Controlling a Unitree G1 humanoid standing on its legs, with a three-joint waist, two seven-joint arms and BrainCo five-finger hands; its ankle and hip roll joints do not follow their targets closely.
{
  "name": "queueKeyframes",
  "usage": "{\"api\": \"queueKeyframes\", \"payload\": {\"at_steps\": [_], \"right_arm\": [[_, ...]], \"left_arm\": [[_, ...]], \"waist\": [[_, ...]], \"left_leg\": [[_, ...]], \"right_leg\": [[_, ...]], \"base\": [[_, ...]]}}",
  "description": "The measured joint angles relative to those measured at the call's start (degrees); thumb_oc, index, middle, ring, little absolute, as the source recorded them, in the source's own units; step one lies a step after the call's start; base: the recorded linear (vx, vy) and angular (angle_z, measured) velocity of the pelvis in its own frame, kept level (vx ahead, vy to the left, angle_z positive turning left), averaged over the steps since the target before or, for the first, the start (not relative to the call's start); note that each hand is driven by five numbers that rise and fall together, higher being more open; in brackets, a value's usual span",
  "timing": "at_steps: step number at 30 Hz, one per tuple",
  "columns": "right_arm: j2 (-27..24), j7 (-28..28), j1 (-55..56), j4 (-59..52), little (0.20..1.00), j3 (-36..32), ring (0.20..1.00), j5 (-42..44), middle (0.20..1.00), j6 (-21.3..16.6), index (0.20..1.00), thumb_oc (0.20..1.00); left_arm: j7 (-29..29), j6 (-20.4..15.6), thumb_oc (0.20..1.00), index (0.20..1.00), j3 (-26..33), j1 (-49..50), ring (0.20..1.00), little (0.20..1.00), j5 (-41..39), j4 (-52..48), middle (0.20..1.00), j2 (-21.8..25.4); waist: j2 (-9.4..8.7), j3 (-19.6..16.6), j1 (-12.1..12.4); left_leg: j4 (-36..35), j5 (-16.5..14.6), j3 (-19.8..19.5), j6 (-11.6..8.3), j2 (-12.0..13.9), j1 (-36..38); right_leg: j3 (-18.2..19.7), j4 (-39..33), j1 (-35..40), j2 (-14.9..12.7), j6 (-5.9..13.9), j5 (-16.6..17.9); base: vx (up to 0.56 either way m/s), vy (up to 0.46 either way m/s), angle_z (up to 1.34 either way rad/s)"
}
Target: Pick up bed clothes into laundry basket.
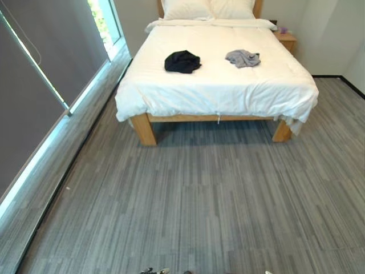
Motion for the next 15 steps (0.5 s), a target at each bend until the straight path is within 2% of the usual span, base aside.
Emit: {"api": "queueKeyframes", "payload": {"at_steps": [6, 8, 9, 11, 15], "right_arm": [[-0.1, 0.2, -0.5, 0.3, 1.000, -0.6, 1.000, 0.4, 1.000, 0.4, 1.000, 1.000], [-0.5, 1.0, -1.5, -1.1, 1.000, -0.4, 1.000, 1.2, 1.000, 1.3, 1.000, 1.000], [-1.8, 1.9, -2.9, -4.4, 1.000, 1.3, 1.000, 0.9, 1.000, 1.5, 1.000, 1.000], [-3.5, 2.2, -4.3, -7.9, 1.000, 2.2, 1.000, 0.9, 1.000, 1.2, 1.000, 1.000], [-10.8, 2.2, -6.3, -30.5, 1.000, 4.8, 1.000, -0.4, 1.000, 1.4, 1.000, 1.000]], "left_arm": [[0.1, 0.0, 1.000, 1.000, -0.3, -0.5, 1.000, 1.000, 0.3, -0.2, 1.000, 0.1], [0.2, 0.4, 1.000, 1.000, -3.8, -1.2, 1.000, 1.000, 0.9, -2.6, 1.000, 1.0], [0.1, 0.6, 1.000, 1.000, -6.5, -2.3, 1.000, 1.000, 2.4, -6.0, 1.000, 2.4], [0.2, 0.5, 1.000, 1.000, -7.6, -3.2, 1.000, 1.000, 2.8, -9.8, 1.000, 3.9], [0.5, 0.8, 1.000, 1.000, -6.0, -4.6, 1.000, 1.000, 1.6, -29.9, 1.000, 8.9]], "waist": [[-0.11, 0.1, 0.0], [-0.10, 0.2, -0.1], [0.02, 0.3, 0.0], [0.18, 0.5, -0.1], [0.64, 1.3, 0.0]], "left_leg": [[-1.4, 0.2, 0.0, -0.18, -0.2, 1.5], [-1.5, 0.2, 0.0, -0.14, -0.3, 1.6], [-1.5, 0.3, 0.0, -0.11, -0.3, 1.6], [-1.5, 0.4, 0.2, -0.11, -0.3, 1.6], [-2.5, 1.2, 0.1, 0.02, -0.4, 1.8]], "right_leg": [[0.0, -1.4, 1.3, 0.0, 0.26, 0.4], [0.1, -1.4, 1.3, 0.0, 0.29, 0.4], [0.2, -1.4, 1.3, 0.0, 0.37, 0.5], [0.4, -1.4, 1.3, -0.1, 0.46, 0.7], [0.2, -1.4, 1.3, -0.1, 0.54, 1.0]], "base": [[0.00, 0.000, 0.00], [0.00, 0.000, 0.00], [0.00, 0.000, 0.00], [-0.03, 0.013, -0.03], [-0.03, 0.005, 0.02]]}}
